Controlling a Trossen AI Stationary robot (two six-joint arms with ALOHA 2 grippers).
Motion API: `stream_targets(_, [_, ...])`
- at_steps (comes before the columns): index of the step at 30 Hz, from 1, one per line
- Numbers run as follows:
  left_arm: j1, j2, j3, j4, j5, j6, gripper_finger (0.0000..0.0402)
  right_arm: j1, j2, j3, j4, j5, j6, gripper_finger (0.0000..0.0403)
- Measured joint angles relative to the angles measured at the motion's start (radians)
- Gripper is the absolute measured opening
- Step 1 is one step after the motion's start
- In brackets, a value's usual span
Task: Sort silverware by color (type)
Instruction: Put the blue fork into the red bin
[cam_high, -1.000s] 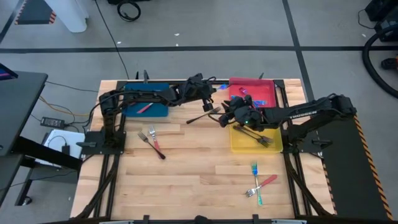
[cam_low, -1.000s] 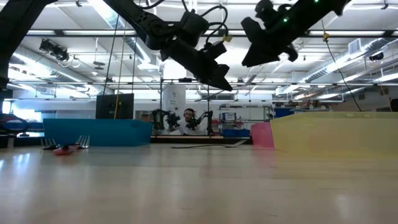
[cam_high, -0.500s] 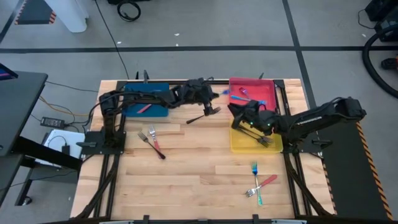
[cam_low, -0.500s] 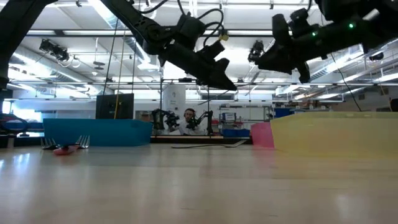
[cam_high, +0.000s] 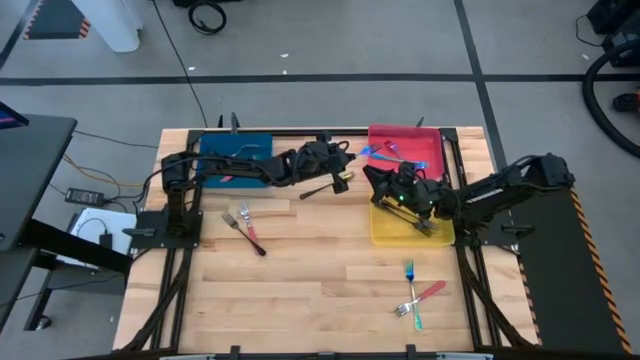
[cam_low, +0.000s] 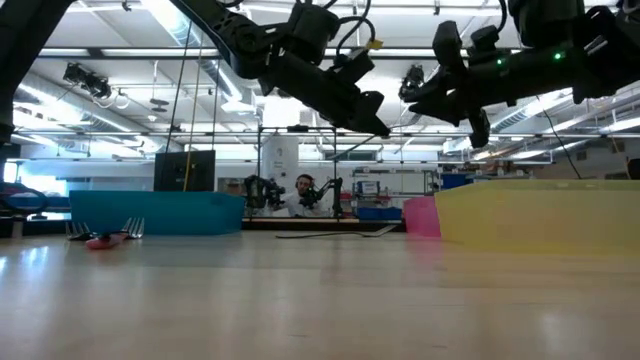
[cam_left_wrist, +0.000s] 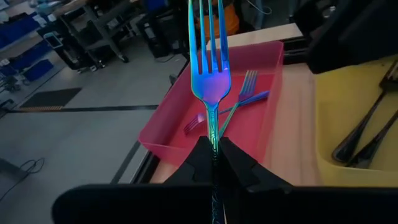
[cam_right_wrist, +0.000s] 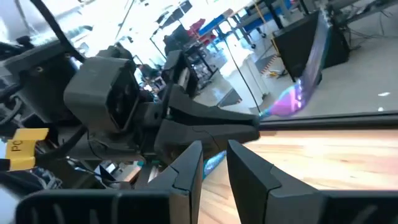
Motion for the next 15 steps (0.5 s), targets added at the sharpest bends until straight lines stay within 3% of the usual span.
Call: stream_targets(15, [-0.031, 0.000, 0.000, 0.027, 0.000, 0.023, 0.0009, -0.062, 0.052, 0.000, 0.005, 0.000, 0.122, 0.0082])
